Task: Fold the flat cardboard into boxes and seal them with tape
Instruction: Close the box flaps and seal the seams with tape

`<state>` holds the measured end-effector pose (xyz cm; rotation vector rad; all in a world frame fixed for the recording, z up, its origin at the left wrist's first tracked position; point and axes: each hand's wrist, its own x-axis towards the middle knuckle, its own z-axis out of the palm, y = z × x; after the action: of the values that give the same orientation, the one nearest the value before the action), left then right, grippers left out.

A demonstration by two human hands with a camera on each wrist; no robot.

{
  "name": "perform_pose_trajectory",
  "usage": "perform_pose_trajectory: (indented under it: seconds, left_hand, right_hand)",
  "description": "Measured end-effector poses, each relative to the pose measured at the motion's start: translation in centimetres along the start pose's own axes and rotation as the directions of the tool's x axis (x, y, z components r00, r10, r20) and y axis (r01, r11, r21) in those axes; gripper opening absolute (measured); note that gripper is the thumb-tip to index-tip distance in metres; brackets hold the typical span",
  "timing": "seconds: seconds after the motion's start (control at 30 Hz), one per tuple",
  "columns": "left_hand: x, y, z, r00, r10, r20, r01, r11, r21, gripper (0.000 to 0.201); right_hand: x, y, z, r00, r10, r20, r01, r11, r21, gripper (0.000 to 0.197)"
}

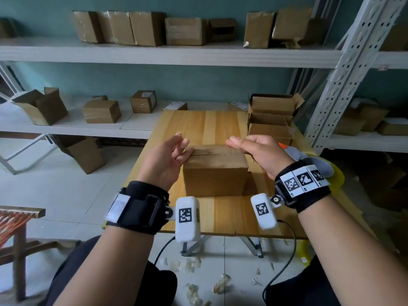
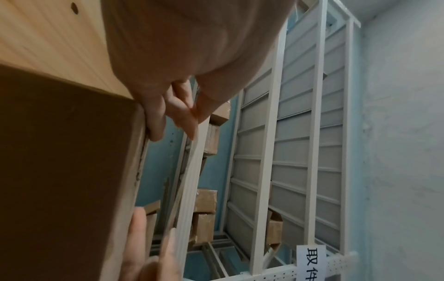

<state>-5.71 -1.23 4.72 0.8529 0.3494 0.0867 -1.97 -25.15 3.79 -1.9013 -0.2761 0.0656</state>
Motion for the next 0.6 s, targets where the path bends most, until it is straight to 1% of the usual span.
perform_pose_trajectory:
  seconds: [0.03,0.1,0.17,0.23,0.37,0.5,0.6]
  left_hand:
    - [0.0,-0.1,-0.2,1.000,0.014,-0.005,-0.014,0.999,0.035,0.006]
    - [0.0,-0.2,-0.9,0.998,0.056,-0.019,-0.054,0.990,0.130,0.012]
    - [0.0,-0.3,-1.4,0.992,0.117,-0.048,-0.105,0.973,0.208,0.024]
    - [0.0,-0.4,-1.5,0.984,0.164,-0.074,-0.141,0.958,0.251,0.028]
    - [-0.1,-0.2,-1.6,0.973,0.218,-0.075,-0.186,0.935,0.304,0.026]
    - [-0.3,-0.2,-1.6,0.966,0.249,-0.064,-0.213,0.913,0.349,0.012]
    - [-0.4,-0.3,-1.4,0.963,0.261,-0.072,-0.214,0.896,0.388,0.012]
  right_hand:
    - [0.0,0.0,0.0,1.000,-0.002,-0.009,0.002,1.000,-0.007,0.067]
    - [-0.4,0.0,0.1,1.000,-0.006,-0.028,0.005,0.999,-0.036,0.056]
    - [-0.6,-0.1,0.1,1.000,0.001,-0.032,-0.003,0.999,-0.047,0.055]
    - [-0.8,-0.1,0.2,0.999,-0.002,-0.037,-0.001,0.998,-0.062,0.053]
    - [-1.0,-0.2,0.4,0.997,-0.015,-0.072,0.009,0.997,-0.074,0.055]
    - [-1.0,-0.2,0.7,0.994,-0.046,-0.102,0.036,0.994,-0.102,0.055]
    - [-0.8,0.0,0.7,0.992,-0.058,-0.112,0.046,0.993,-0.106,0.054]
